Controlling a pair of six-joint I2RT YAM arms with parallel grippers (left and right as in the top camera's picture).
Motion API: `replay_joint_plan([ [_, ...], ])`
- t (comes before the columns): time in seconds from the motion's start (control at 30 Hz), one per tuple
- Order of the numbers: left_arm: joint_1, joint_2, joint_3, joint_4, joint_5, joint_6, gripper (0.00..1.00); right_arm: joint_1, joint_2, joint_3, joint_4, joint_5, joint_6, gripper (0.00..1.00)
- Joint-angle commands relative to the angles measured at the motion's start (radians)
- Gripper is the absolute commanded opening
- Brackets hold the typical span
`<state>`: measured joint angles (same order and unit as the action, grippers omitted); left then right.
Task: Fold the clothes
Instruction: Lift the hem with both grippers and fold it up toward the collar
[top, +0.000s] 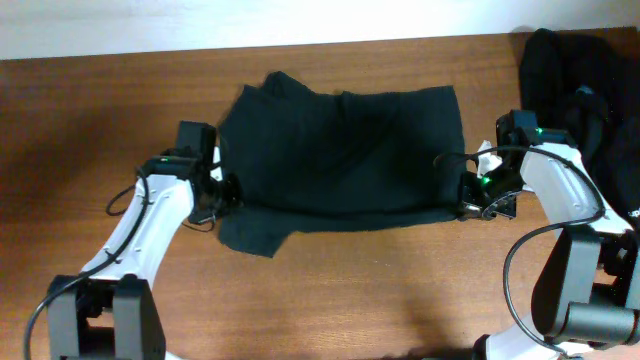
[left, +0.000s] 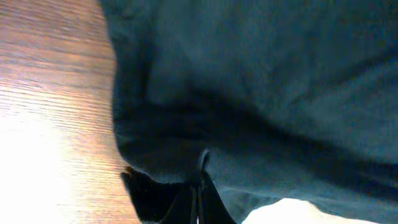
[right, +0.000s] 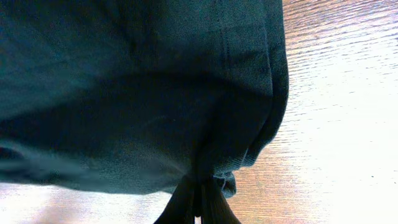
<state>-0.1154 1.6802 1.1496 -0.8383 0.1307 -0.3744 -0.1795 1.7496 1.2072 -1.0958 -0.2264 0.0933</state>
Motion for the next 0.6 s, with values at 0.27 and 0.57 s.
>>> replay_joint_plan([
  [0.27, 0.040, -0.009, 0.026, 0.032, 0.076, 0.008, 0.02, 0.003, 0.006, 0.018, 0.023, -0.006, 0.021, 0.04],
  [0.57, 0.040, -0.009, 0.049, 0.059, 0.080, 0.004, 0.06, 0.003, 0.006, 0.018, 0.071, -0.024, 0.047, 0.04],
])
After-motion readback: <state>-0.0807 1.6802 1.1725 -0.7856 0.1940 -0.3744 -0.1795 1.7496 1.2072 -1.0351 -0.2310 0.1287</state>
